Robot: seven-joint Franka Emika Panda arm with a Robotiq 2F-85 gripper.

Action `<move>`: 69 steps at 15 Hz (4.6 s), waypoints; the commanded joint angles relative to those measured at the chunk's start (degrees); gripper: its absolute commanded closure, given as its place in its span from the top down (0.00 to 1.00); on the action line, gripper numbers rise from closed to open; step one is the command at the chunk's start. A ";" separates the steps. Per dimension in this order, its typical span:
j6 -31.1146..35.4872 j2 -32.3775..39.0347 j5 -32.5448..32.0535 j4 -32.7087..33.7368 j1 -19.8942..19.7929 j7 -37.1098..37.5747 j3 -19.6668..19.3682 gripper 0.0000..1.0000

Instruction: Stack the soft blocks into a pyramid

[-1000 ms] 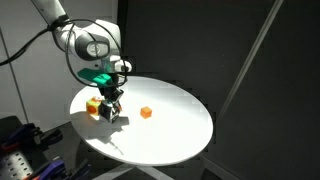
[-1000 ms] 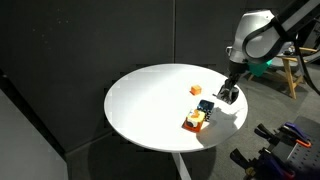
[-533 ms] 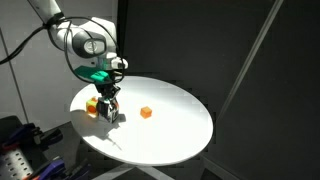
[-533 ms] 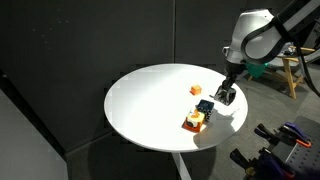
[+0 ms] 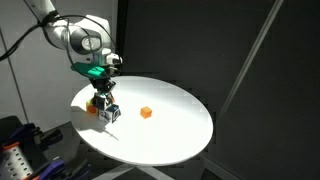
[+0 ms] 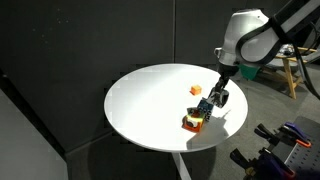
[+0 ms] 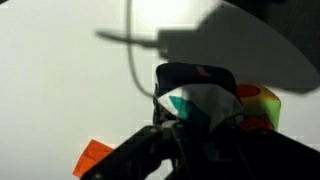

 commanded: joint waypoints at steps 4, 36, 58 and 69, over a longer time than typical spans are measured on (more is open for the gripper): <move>-1.15 3.67 -0.92 4.37 1.11 2.50 1.34 0.22; -3.81 8.67 -1.55 8.21 3.27 14.35 -2.03 1.00; -7.76 4.36 1.99 8.33 2.77 12.72 1.02 1.00; -8.28 -4.06 1.40 4.34 1.75 18.57 0.15 1.00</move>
